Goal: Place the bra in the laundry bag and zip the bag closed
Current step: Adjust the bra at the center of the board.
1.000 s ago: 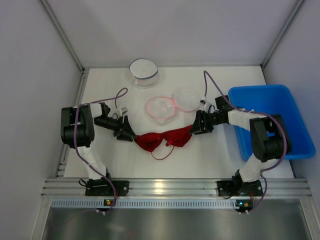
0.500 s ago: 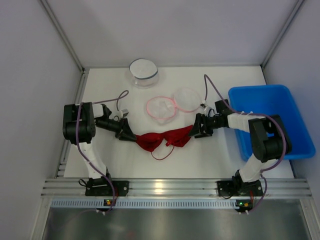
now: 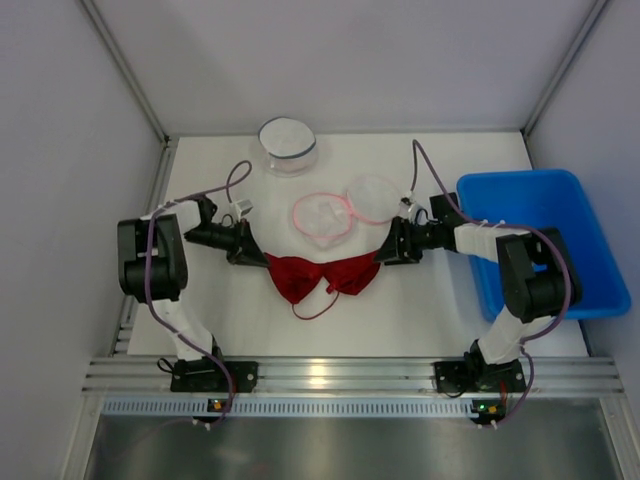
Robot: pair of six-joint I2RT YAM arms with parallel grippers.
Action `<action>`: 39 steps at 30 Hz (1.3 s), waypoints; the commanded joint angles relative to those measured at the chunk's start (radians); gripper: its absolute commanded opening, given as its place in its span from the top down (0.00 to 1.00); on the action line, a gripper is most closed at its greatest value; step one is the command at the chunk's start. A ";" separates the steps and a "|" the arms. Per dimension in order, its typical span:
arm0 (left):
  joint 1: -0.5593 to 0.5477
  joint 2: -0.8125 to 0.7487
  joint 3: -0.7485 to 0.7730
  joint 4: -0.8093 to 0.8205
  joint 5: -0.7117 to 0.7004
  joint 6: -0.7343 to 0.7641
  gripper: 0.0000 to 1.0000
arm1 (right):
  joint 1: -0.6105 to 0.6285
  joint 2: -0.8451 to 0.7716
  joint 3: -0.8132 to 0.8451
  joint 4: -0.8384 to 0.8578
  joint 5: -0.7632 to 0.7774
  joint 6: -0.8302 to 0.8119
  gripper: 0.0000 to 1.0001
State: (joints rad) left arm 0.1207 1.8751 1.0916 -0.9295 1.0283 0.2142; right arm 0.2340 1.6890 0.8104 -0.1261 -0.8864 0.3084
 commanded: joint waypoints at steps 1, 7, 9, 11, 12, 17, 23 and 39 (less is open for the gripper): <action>0.000 -0.071 0.036 -0.012 0.012 -0.009 1.00 | 0.010 0.003 0.035 0.085 -0.034 0.024 0.35; -0.006 -0.108 0.068 -0.012 0.027 -0.102 1.00 | 0.013 -0.005 0.035 0.114 -0.046 0.018 0.27; -0.019 -0.113 0.091 -0.012 0.054 -0.136 1.00 | 0.022 -0.002 0.038 0.117 -0.058 0.017 0.28; -0.038 -0.114 0.117 -0.012 0.073 -0.166 1.00 | 0.042 0.000 0.044 0.154 -0.065 0.015 0.32; -0.049 -0.114 0.126 -0.012 0.072 -0.179 1.00 | 0.050 0.001 0.044 0.155 -0.065 0.014 0.34; -0.156 -0.091 0.175 -0.012 0.085 -0.254 1.00 | 0.090 0.014 0.053 0.184 -0.063 0.011 0.47; -0.245 -0.051 0.247 -0.014 0.092 -0.351 1.00 | 0.102 0.017 0.059 0.220 -0.074 0.026 0.61; -0.506 0.071 0.318 0.240 0.007 -0.663 1.00 | 0.107 0.020 0.038 0.250 -0.134 0.047 0.55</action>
State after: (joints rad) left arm -0.3557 1.9327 1.3804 -0.8158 1.0519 -0.3336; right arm 0.3252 1.7054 0.8272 0.0677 -0.9752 0.3679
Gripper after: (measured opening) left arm 0.030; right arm 0.433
